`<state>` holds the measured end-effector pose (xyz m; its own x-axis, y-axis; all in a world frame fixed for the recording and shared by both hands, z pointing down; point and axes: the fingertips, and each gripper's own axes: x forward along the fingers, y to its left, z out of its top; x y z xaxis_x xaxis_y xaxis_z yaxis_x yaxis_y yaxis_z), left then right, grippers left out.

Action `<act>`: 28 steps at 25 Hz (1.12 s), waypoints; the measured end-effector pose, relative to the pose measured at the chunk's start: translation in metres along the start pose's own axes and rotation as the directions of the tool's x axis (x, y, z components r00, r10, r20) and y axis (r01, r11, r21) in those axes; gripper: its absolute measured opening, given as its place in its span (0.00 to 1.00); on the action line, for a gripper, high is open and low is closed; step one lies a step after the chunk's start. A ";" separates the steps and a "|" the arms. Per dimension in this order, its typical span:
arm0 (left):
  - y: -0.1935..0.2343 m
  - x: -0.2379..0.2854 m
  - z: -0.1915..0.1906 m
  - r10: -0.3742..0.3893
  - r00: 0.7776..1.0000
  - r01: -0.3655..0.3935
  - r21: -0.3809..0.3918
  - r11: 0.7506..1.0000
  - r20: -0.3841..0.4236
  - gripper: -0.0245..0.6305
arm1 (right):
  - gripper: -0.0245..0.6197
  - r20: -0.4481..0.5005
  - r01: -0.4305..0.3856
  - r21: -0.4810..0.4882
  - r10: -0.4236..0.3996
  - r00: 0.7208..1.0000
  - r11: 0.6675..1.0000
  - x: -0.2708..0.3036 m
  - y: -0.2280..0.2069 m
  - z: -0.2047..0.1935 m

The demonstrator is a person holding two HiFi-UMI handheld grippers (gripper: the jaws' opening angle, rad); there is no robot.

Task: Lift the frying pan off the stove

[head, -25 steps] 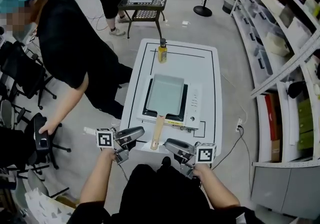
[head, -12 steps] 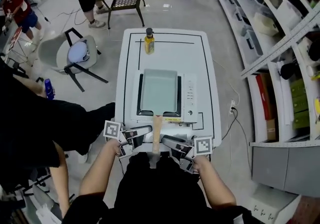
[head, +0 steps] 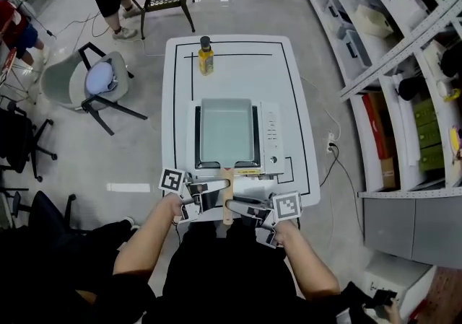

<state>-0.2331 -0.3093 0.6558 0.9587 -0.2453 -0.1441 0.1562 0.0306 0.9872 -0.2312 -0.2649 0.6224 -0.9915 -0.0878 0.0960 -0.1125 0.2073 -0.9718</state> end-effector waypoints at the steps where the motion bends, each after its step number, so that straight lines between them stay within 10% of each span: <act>1: 0.000 0.001 0.001 -0.002 1.000 0.002 -0.007 1.000 -0.006 0.36 | 0.35 -0.010 -0.001 -0.001 0.001 1.000 1.000 0.003 0.000 0.000; 28: -0.022 0.013 -0.003 0.036 0.999 -0.035 0.004 0.999 -0.039 0.28 | 0.26 0.003 -0.042 -0.031 0.042 0.999 0.999 0.001 0.016 0.008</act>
<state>-0.2238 -0.3102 0.6318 0.9722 -0.2060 -0.1114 0.1211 0.0353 0.9920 -0.2337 -0.2693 0.6058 -0.9951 -0.0821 0.0543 -0.0727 0.2408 -0.9679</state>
